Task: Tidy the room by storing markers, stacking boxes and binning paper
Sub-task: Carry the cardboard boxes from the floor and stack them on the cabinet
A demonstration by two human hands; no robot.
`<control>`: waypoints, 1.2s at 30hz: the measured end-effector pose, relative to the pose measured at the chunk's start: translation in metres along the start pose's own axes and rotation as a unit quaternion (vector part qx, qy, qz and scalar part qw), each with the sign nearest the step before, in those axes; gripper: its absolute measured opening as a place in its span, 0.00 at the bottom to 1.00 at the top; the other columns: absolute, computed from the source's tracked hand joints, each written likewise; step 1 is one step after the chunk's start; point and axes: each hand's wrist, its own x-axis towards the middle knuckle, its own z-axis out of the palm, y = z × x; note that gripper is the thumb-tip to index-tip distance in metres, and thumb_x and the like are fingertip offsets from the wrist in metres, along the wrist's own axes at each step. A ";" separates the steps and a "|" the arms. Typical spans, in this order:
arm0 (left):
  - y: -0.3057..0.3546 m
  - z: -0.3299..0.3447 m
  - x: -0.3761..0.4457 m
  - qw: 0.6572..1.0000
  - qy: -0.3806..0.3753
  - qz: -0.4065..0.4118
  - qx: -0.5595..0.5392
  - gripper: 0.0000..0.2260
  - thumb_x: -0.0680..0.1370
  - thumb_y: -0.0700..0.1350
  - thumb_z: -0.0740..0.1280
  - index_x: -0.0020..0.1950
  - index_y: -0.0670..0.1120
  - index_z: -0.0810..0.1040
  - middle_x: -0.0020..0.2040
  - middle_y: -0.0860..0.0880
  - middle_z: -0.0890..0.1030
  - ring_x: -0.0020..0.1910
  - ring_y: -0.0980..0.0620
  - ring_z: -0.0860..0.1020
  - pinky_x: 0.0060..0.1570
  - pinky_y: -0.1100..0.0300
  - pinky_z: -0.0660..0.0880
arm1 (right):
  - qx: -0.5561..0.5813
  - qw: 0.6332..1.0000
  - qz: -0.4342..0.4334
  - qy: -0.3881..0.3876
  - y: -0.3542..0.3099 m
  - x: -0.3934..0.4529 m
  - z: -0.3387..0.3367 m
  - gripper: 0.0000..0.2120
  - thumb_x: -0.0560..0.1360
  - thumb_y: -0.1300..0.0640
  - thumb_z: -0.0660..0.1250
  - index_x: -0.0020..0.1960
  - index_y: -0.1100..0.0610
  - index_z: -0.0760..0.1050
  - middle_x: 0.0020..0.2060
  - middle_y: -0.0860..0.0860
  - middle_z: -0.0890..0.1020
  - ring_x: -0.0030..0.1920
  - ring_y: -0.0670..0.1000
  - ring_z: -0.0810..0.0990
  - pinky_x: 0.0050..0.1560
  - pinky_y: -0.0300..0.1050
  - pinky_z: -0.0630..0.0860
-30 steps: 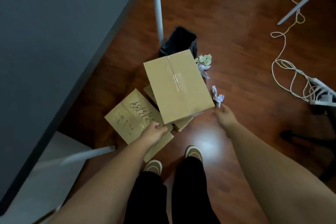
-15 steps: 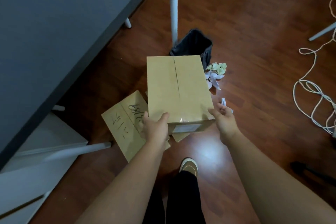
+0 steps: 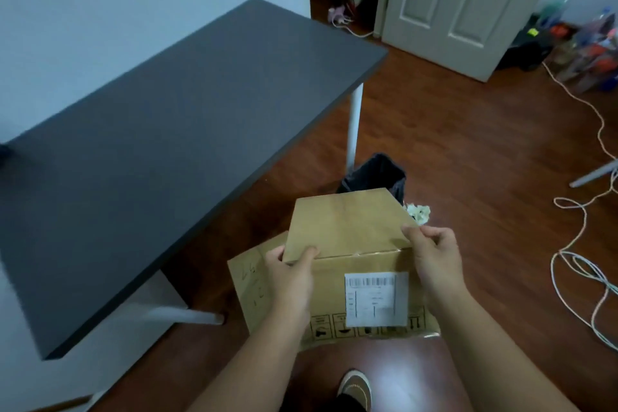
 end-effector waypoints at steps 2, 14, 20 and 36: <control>0.023 -0.002 -0.019 0.999 -0.012 0.036 -0.032 0.22 0.69 0.51 0.75 0.58 0.58 0.68 0.49 0.52 0.81 0.45 0.50 0.82 0.37 0.54 0.79 | -0.019 0.999 -0.039 0.018 -0.032 -0.014 -0.003 0.18 0.66 0.41 0.72 0.51 0.45 0.71 0.52 0.47 0.79 0.49 0.50 0.78 0.53 0.55 0.75; 0.133 -0.205 -0.091 0.936 -0.033 0.270 -0.224 0.26 0.68 0.44 0.76 0.61 0.63 0.72 0.55 0.54 0.81 0.46 0.54 0.84 0.35 0.62 0.80 | 0.184 0.946 -0.215 -0.155 -0.145 -0.205 0.083 0.25 0.70 0.61 0.74 0.66 0.52 0.76 0.52 0.41 0.83 0.42 0.40 0.85 0.37 0.35 0.79; 0.132 -0.394 -0.116 0.908 0.069 0.338 -0.239 0.30 0.71 0.42 0.75 0.67 0.64 0.71 0.57 0.56 0.79 0.47 0.57 0.83 0.32 0.66 0.78 | 0.232 0.913 -0.182 -0.282 -0.114 -0.337 0.200 0.23 0.71 0.61 0.73 0.64 0.50 0.78 0.52 0.44 0.85 0.49 0.49 0.86 0.42 0.41 0.80; 0.066 -0.725 -0.063 0.890 0.291 0.232 -0.264 0.33 0.71 0.47 0.76 0.73 0.60 0.68 0.58 0.50 0.79 0.54 0.47 0.79 0.44 0.53 0.77 | 0.118 0.834 -0.036 -0.538 -0.021 -0.534 0.481 0.20 0.74 0.65 0.65 0.65 0.56 0.76 0.46 0.46 0.86 0.40 0.46 0.86 0.34 0.39 0.81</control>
